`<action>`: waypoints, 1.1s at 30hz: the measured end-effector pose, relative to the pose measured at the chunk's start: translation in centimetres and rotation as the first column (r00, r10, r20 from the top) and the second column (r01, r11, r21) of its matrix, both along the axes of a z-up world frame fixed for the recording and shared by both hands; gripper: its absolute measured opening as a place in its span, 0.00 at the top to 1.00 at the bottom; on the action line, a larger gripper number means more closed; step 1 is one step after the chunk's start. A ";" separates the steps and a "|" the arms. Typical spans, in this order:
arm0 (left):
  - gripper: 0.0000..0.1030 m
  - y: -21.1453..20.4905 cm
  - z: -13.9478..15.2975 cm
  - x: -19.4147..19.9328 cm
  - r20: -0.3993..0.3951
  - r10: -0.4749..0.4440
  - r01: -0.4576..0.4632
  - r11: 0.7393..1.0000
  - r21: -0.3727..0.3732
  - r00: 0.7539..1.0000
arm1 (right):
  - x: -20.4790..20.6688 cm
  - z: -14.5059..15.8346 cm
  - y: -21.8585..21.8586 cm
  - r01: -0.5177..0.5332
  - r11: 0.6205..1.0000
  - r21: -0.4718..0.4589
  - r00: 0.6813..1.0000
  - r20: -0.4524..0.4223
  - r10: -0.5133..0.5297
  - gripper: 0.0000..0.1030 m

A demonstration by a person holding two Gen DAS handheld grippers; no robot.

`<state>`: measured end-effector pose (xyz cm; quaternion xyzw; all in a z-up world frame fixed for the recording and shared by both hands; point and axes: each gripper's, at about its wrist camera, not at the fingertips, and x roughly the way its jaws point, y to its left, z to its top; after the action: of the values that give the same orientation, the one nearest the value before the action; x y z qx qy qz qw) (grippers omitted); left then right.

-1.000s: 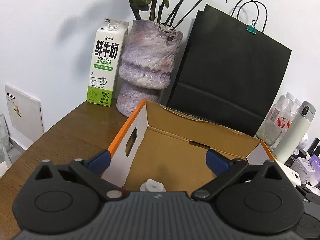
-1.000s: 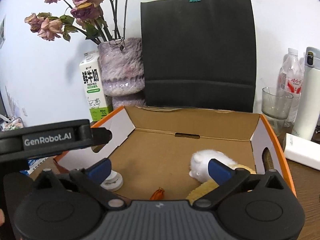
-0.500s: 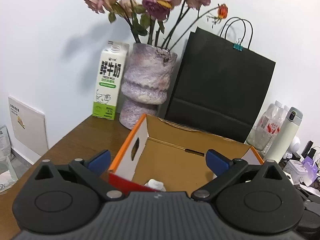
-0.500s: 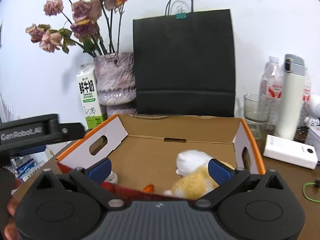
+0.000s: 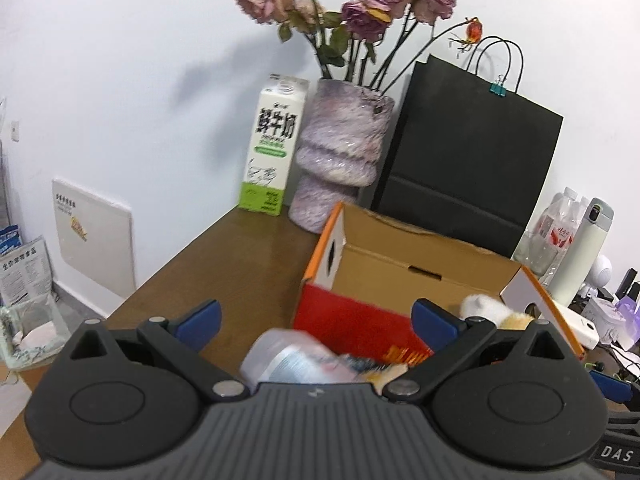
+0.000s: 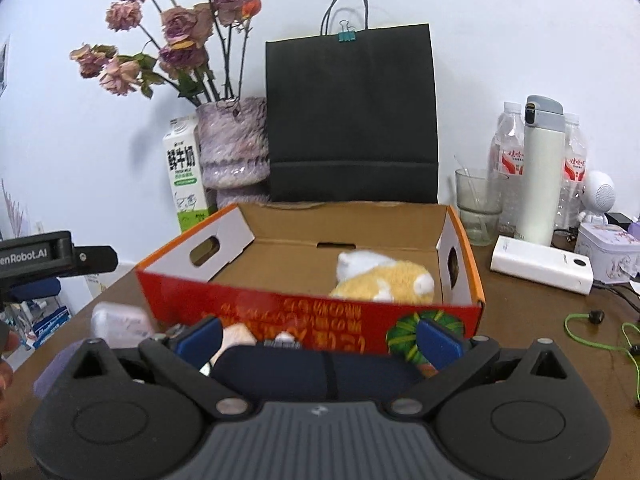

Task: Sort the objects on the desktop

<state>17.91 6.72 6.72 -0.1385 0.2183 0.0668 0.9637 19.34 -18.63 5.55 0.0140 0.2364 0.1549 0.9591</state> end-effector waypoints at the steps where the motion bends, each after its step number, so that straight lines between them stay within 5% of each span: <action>1: 0.00 0.2 -0.2 -0.3 -0.010 0.000 0.000 1.000 -0.005 1.000 | -0.4 -0.2 0.1 -0.001 1.000 -0.001 1.000 -0.002 0.001 0.00; 19: 0.00 -0.4 -2.0 -2.7 -0.084 -0.097 0.097 0.995 -0.008 0.992 | -4.5 -2.3 2.0 0.009 0.999 -0.043 1.000 -0.025 -0.010 0.00; 33: 0.35 0.8 -2.0 -2.6 -0.092 -0.090 0.082 0.993 -0.082 0.992 | -4.1 -2.7 2.2 -0.033 0.999 -0.024 0.998 -0.052 0.032 0.20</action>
<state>15.29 7.57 4.67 -0.1631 0.2723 0.0230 0.9480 15.26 -16.45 2.89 0.0021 0.2631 0.1671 0.9502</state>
